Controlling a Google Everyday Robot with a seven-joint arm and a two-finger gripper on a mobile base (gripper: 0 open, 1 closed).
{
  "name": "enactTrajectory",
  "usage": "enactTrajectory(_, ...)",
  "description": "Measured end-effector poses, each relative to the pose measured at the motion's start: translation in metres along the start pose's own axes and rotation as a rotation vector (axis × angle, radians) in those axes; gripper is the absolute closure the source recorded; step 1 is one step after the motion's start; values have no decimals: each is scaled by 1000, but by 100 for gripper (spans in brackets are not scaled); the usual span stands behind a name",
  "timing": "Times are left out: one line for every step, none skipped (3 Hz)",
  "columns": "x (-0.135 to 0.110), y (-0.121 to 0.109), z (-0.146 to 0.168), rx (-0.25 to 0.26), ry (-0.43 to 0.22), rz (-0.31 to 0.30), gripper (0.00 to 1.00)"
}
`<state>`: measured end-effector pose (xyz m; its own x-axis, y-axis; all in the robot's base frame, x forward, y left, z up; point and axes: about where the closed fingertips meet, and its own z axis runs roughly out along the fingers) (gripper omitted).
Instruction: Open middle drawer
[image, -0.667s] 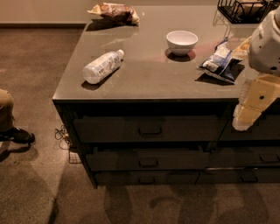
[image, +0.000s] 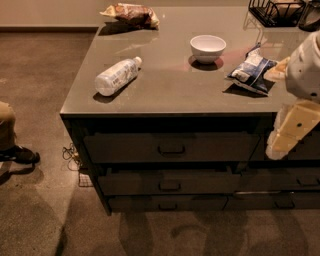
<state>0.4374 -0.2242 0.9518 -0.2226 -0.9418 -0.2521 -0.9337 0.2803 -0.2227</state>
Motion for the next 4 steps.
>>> enactTrajectory(22,8,36,-43,-58,29,0)
enactTrajectory(41,18,81,-88,-137,32,0)
enactTrajectory(52,26,122,-138,-219,14,0)
enactTrajectory(53,35,162,-184,-326,3,0)
